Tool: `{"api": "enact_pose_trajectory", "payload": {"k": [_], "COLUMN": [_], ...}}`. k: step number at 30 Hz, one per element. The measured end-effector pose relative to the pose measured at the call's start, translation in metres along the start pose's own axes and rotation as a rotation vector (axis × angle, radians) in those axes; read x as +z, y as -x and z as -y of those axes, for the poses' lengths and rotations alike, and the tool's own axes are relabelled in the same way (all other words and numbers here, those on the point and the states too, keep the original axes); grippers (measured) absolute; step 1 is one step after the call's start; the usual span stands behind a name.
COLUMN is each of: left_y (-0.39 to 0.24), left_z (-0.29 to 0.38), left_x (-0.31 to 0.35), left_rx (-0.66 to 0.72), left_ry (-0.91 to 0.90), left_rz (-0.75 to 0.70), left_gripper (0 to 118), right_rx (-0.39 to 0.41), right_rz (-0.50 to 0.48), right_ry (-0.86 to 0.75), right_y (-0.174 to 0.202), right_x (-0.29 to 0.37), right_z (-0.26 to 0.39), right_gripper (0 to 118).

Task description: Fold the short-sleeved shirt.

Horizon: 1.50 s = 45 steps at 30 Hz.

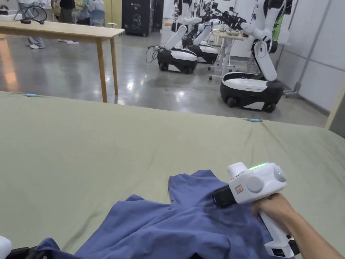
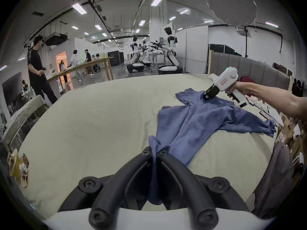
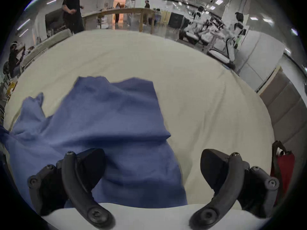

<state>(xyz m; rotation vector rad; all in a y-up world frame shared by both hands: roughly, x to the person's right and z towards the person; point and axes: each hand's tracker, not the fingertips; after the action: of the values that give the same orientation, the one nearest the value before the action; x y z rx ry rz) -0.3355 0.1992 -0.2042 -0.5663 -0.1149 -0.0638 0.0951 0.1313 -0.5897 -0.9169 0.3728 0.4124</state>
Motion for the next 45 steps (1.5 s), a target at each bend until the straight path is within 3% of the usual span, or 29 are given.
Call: {"api": "enact_pose_trajectory", "payload": {"k": [2, 4, 5, 7, 8, 9, 13, 16, 21, 28, 32, 35, 38, 45], "left_y": [0.0, 0.002, 0.003, 0.003, 0.003, 0.002, 0.002, 0.0, 0.0, -0.015, -0.012, -0.009, -0.004, 0.02], "left_z": [-0.002, -0.002, -0.003, -0.004, -0.004, -0.005, -0.008, -0.014, -0.037, -0.089, -0.153, -0.218, -0.293, -0.45], "left_x": [0.001, 0.002, 0.002, 0.002, 0.001, 0.0, -0.006, -0.006, -0.001, 0.0, 0.004, 0.019, 0.041, 0.063], "left_rx": [-0.016, -0.021, -0.017, -0.007, -0.005, -0.004, 0.006, -0.001, 0.018, 0.069, 0.144, 0.12, 0.106, 0.139], "left_ry": [0.003, 0.004, 0.002, 0.004, 0.005, 0.005, 0.007, -0.017, -0.066, -0.16, -0.251, -0.339, -0.42, -0.509], "left_rz": [-0.012, -0.015, -0.014, -0.009, -0.012, -0.015, -0.016, -0.039, -0.002, 0.048, 0.097, 0.057, 0.033, -0.081], "left_gripper": [0, 0, 0, 0, 0, 0, 0, 0, 0, 0, 0, 0, 0, 0], "right_rx": [-0.001, -0.064, -0.073, -0.041, -0.025, -0.041, 0.004, -0.084, -0.207, -0.264, -0.254, -0.238, -0.163, -0.231], "right_rz": [-0.056, -0.113, -0.135, -0.114, -0.108, -0.182, -0.089, -0.11, -0.062, 0.009, 0.058, 0.122, 0.203, 0.343], "right_ry": [0.046, 0.034, 0.024, -0.013, -0.03, -0.039, -0.064, -0.236, -0.478, -0.635, -0.727, -0.843, -0.944, -1.044], "right_y": [-0.003, -0.007, -0.004, 0.0, 0.002, 0.002, 0.018, 0.021, 0.026, 0.022, 0.004, -0.009, -0.022, -0.074], "right_x": [-0.008, -0.005, 0.002, 0.012, 0.017, 0.018, 0.033, 0.086, 0.198, 0.286, 0.32, 0.365, 0.421, 0.523], "right_z": [0.001, 0.004, 0.007, 0.013, 0.017, 0.019, 0.034, 0.061, 0.124, 0.161, 0.122, 0.076, 0.017, -0.118], "right_gripper": [103, 83, 83, 71, 46, 5, 3, 3, 3, 3, 3, 3, 3, 3]}}
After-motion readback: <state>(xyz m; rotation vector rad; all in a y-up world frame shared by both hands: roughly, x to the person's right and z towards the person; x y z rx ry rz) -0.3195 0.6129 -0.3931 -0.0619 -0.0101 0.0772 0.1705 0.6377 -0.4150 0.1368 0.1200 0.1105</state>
